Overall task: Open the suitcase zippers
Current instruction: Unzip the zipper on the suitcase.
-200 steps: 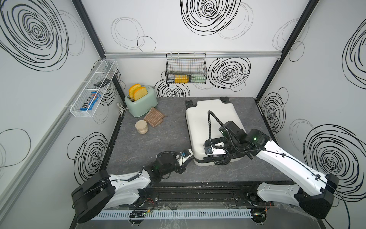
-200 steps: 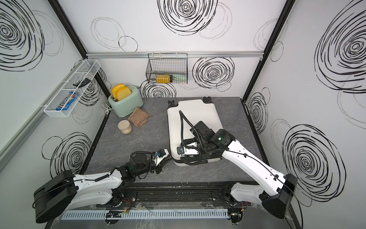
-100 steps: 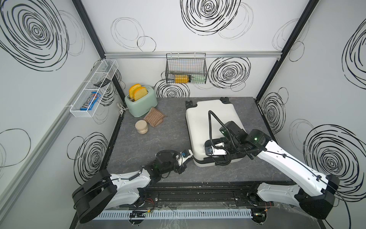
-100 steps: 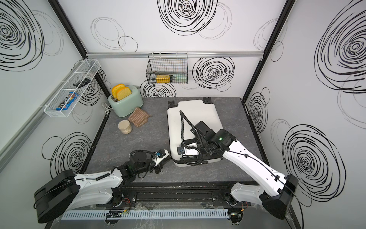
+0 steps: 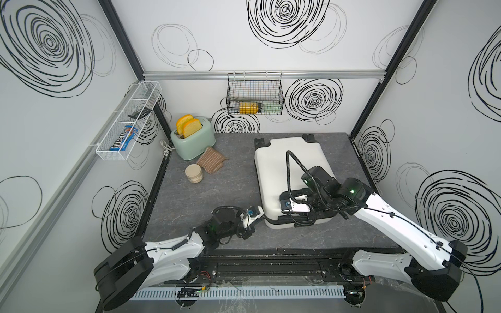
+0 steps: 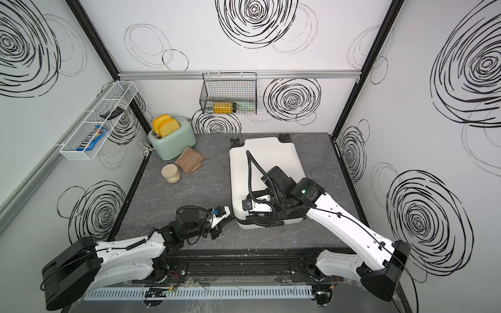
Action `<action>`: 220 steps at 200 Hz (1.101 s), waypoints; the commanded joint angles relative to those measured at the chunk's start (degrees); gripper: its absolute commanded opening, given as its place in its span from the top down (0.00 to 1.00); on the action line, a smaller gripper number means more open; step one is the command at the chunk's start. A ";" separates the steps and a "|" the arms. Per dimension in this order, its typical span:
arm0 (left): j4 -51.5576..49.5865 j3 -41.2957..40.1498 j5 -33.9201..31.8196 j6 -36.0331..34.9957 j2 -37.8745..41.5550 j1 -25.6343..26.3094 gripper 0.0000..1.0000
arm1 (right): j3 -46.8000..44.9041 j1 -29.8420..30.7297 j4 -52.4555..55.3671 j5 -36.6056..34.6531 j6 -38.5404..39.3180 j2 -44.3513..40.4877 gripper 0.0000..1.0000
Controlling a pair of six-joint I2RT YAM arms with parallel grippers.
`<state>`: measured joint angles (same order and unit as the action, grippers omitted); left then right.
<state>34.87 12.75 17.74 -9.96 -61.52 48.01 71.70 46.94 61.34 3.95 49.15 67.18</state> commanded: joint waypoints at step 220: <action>14.83 -0.63 -2.45 10.78 3.66 6.86 0.95 | 2.44 4.11 -43.28 -1.73 -64.39 9.90 1.00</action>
<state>38.59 11.75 9.98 -0.75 -57.19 51.09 73.80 51.90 33.34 9.41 -5.39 77.38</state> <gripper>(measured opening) 0.054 0.297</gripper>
